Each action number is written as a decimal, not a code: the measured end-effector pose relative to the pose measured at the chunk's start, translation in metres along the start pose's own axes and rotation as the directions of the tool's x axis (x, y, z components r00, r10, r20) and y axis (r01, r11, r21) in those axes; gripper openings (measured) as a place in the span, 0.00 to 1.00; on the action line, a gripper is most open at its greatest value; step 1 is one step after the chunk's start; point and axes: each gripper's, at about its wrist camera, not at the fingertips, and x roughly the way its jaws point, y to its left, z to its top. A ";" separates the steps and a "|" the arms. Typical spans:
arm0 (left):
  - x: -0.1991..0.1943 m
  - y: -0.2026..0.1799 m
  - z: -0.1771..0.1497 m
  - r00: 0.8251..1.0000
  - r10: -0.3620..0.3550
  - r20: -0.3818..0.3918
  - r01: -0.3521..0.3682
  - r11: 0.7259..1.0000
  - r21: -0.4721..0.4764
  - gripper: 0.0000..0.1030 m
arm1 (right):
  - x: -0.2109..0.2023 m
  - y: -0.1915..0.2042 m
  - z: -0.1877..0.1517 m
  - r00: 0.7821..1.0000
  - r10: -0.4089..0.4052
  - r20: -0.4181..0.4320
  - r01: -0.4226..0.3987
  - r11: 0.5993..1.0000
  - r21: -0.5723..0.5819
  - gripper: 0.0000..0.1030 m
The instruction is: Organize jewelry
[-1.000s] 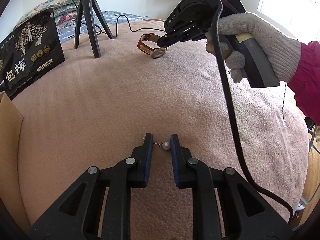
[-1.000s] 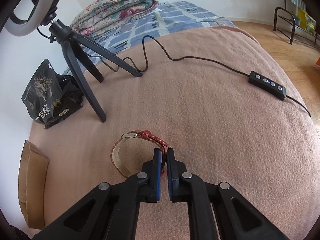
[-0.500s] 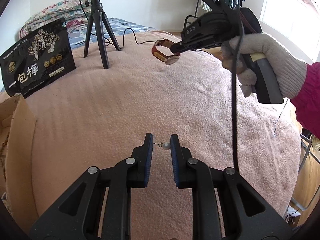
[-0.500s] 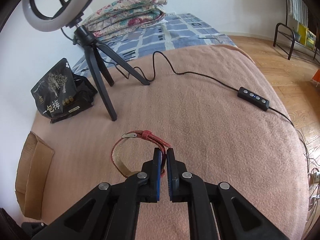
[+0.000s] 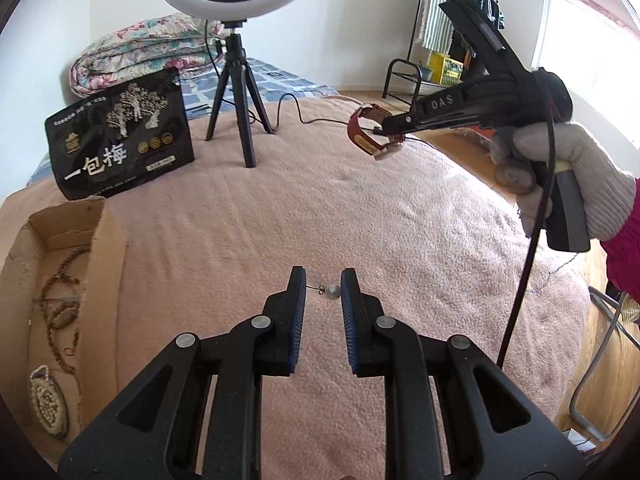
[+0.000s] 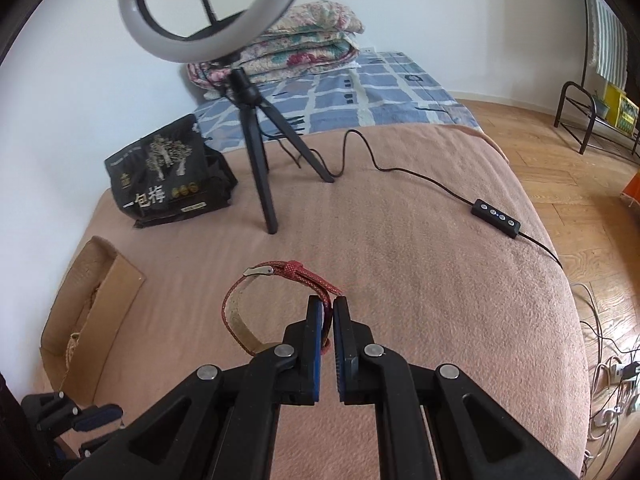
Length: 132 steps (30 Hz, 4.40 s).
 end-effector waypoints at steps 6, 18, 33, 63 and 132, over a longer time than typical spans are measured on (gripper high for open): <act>-0.028 0.008 -0.004 0.999 0.028 0.024 -0.028 1.000 -0.010 0.16 | -0.018 0.030 -0.004 0.999 0.036 0.010 -0.036 0.998 -0.042 0.03; -0.083 0.053 -0.012 0.988 0.138 0.070 -0.133 0.989 -0.070 0.16 | -0.038 0.108 -0.004 0.992 0.120 0.030 -0.114 0.982 -0.152 0.03; -0.131 0.128 -0.029 0.945 0.317 0.083 -0.303 0.941 -0.154 0.16 | -0.021 0.213 -0.007 0.981 0.193 0.002 -0.185 0.944 -0.273 0.03; -0.127 0.201 -0.056 0.914 0.406 0.007 -0.384 0.870 -0.310 0.16 | 0.068 0.319 -0.009 0.975 0.205 -0.082 -0.220 0.919 -0.326 0.03; -0.263 0.075 -0.065 0.813 0.568 0.132 -0.530 0.814 -0.238 0.92 | -0.138 0.291 -0.078 0.947 0.137 0.292 -0.037 0.946 -0.322 1.00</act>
